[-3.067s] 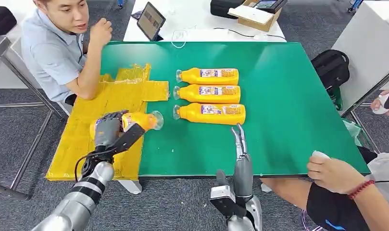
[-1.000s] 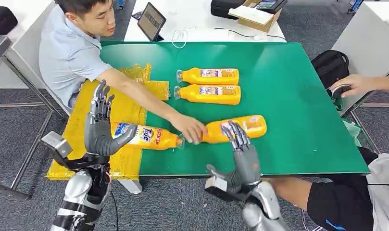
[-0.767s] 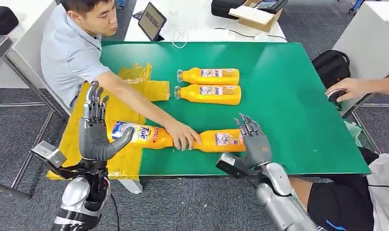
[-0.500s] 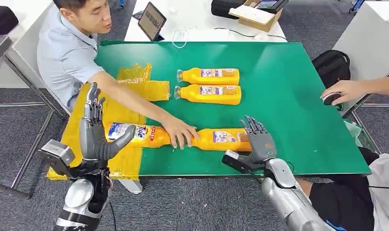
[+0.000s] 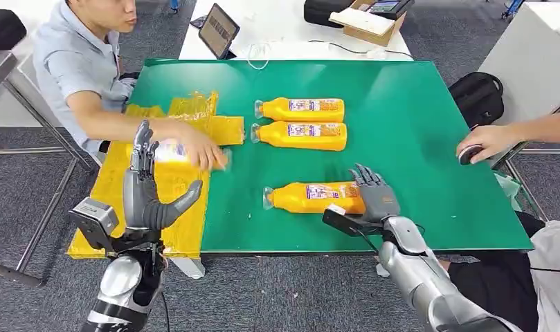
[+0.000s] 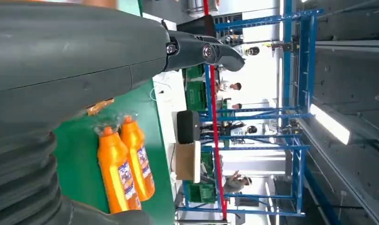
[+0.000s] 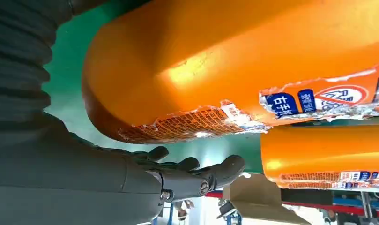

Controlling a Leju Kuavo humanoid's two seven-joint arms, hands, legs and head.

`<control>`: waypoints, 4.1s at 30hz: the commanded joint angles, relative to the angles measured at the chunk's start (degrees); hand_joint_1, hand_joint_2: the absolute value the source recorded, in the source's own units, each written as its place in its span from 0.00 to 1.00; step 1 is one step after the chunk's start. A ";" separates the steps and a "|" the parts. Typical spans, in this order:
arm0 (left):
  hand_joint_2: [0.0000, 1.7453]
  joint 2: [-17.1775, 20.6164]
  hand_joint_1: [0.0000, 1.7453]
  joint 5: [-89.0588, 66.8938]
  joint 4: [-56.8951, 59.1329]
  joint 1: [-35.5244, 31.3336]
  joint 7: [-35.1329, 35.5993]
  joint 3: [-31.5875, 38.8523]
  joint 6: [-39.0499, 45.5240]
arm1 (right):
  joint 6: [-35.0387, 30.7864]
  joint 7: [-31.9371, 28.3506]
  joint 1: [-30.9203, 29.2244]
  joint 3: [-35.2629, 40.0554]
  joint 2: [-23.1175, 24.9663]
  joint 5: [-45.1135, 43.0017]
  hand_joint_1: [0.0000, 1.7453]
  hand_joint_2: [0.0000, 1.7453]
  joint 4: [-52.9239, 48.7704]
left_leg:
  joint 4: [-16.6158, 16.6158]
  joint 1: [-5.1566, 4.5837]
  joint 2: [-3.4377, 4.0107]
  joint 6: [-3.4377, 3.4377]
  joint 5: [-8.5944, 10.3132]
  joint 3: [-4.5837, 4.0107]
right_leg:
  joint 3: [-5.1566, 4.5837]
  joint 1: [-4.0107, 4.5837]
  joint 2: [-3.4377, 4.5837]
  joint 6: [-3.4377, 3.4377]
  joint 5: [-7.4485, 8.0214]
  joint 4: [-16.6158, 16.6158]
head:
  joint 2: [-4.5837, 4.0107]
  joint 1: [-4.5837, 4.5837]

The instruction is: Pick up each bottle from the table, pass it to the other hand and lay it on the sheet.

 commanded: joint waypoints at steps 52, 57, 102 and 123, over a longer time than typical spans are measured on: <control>1.00 -0.61 0.00 6.58 7.81 14.21 -1.97 -2.32 -11.31 | 0.76 -19.50 24.98 -2.55 13.85 -43.26 1.00 1.00 -48.50 | -0.05 0.05 0.05 -0.19 -0.27 0.19 | 0.12 0.04 0.09 -0.18 -0.24 0.00 | 0.00 0.02; 1.00 0.86 0.00 4.18 6.85 13.55 -3.40 -4.41 -13.87 | 7.20 -15.94 19.07 6.24 11.81 -35.84 1.00 1.00 -36.28 | -0.08 0.07 0.27 -0.16 -0.19 0.07 | -0.02 0.06 0.30 -0.14 -0.07 -0.07 | 0.00 0.00; 1.00 -4.17 1.00 31.72 12.59 7.59 12.10 2.69 -13.12 | -14.89 -22.39 23.20 17.35 20.07 -18.91 0.00 0.00 -28.58 | -0.04 0.13 -0.03 -0.22 -0.19 0.10 | 0.07 0.09 0.00 -0.18 -0.21 0.01 | 0.00 0.02; 1.00 9.65 1.00 -29.23 51.94 -26.65 18.58 -7.20 2.71 | -14.89 -22.60 28.28 17.45 18.40 -18.25 0.00 0.00 -46.37 | -0.07 0.17 -0.19 -0.25 0.06 -0.02 | -0.06 0.14 -0.14 -0.20 -0.06 0.02 | 0.00 0.04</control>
